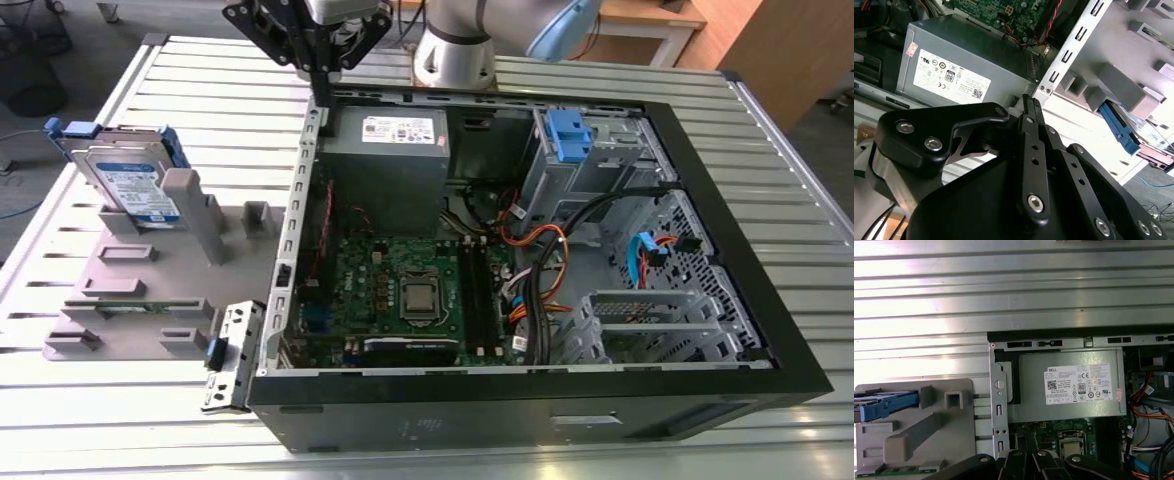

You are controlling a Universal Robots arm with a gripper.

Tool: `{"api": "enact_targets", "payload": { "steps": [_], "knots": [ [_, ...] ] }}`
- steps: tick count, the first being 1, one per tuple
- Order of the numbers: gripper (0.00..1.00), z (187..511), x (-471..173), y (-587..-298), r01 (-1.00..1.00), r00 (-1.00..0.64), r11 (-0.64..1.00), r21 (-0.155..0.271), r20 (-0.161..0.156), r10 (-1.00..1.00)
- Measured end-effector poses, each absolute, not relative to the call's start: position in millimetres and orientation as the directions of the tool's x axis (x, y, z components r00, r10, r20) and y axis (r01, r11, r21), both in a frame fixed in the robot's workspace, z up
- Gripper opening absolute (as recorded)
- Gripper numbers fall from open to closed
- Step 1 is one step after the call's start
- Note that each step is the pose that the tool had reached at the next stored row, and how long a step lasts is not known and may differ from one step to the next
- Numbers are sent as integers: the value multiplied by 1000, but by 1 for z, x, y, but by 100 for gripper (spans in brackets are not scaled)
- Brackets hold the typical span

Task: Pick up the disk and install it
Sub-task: 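Reach for the disk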

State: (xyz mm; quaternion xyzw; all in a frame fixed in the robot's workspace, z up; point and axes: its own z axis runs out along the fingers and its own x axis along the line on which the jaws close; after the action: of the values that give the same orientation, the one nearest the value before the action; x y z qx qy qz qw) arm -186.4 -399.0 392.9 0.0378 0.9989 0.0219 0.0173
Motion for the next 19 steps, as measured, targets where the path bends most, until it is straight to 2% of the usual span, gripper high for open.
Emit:
{"api": "enact_targets", "payload": {
  "steps": [19],
  "knots": [
    [11,393,-193,-399,75,-997,996,45,-33,76]
  ]
}}
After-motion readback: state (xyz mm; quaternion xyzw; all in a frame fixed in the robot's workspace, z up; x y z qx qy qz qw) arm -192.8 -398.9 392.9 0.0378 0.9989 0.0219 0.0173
